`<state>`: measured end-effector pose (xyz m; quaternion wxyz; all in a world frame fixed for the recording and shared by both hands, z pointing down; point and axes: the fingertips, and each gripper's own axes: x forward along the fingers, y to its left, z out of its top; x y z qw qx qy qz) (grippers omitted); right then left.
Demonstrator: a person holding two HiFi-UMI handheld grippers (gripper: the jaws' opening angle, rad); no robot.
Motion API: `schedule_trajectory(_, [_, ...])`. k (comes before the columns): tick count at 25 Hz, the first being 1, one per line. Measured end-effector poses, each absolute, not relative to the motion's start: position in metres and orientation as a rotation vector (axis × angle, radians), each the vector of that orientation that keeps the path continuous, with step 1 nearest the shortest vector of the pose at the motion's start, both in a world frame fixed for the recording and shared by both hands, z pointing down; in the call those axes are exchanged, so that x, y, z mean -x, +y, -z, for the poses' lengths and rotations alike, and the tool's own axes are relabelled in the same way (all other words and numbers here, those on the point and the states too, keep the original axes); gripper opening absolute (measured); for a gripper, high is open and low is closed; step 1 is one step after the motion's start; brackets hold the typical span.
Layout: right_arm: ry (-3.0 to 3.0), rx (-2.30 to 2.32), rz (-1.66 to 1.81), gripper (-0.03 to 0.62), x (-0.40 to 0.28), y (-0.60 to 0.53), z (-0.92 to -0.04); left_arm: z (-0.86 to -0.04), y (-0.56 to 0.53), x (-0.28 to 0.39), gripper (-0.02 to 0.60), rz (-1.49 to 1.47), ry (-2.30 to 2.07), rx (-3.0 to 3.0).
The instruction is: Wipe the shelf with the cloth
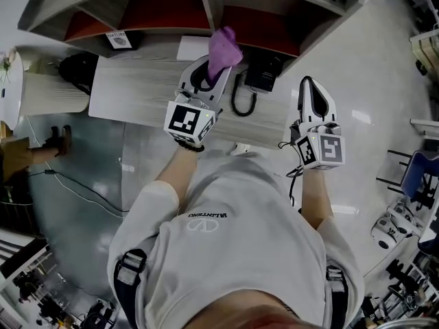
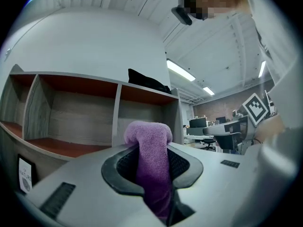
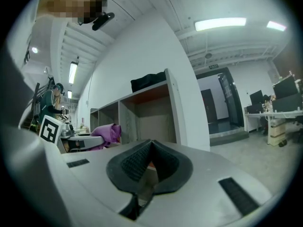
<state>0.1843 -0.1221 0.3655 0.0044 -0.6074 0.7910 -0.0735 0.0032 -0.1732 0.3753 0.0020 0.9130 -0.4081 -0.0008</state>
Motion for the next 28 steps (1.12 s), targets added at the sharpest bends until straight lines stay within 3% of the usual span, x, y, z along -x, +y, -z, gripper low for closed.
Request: schedule_trajectory(28, [2.516, 1.913, 0.287, 0.001, -0.148, -0.204, -0.401, -0.460, -0.259, -0.024, 0.103, -0.264, -1.365, -2.791])
